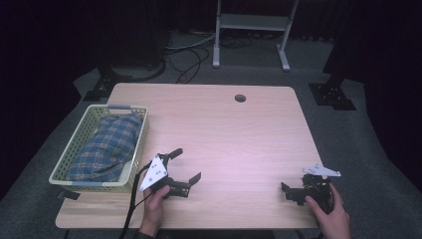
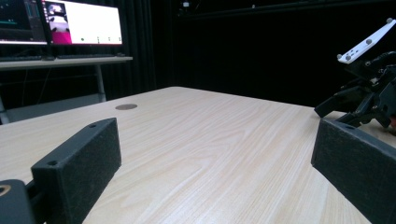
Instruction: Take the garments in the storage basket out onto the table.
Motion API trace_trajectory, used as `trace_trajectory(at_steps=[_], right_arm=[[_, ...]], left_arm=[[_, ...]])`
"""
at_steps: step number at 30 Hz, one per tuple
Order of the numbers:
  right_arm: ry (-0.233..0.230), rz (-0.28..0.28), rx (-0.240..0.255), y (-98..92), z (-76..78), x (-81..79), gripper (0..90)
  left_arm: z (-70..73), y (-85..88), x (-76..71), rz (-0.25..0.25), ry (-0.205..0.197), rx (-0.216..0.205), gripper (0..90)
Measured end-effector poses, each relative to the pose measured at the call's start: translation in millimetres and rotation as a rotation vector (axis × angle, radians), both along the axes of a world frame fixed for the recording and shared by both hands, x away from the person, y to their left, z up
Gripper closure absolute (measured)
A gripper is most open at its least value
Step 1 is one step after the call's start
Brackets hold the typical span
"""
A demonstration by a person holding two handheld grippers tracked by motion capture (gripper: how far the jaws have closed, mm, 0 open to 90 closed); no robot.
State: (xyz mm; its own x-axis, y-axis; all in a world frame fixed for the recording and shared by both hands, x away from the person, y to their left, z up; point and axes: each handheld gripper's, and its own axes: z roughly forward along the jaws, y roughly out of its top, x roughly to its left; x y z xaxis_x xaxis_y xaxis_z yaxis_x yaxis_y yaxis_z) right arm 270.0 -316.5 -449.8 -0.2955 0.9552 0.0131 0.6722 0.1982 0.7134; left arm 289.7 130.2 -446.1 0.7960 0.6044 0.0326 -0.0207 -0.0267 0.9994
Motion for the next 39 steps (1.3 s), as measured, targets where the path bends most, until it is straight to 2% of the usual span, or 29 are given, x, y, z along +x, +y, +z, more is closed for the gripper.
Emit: trace_trajectory(at_steps=[8, 20, 39], right_arm=[[0.000, 0.001, 0.000, -0.1, 0.0, 0.3, 0.0], [0.000, 0.001, 0.000, -0.1, 0.0, 0.3, 0.0], [0.000, 0.001, 0.000, -0.1, 0.0, 0.3, 0.0]], left_arm=[[3.1, -1.8, -1.1, -0.009, 0.003, -0.003, 0.7], [15.5, -3.9, -0.2, -0.021, 0.023, 0.006, 0.7], [35.0, -5.8, 1.4, -0.026, 0.022, 0.020, 0.7]])
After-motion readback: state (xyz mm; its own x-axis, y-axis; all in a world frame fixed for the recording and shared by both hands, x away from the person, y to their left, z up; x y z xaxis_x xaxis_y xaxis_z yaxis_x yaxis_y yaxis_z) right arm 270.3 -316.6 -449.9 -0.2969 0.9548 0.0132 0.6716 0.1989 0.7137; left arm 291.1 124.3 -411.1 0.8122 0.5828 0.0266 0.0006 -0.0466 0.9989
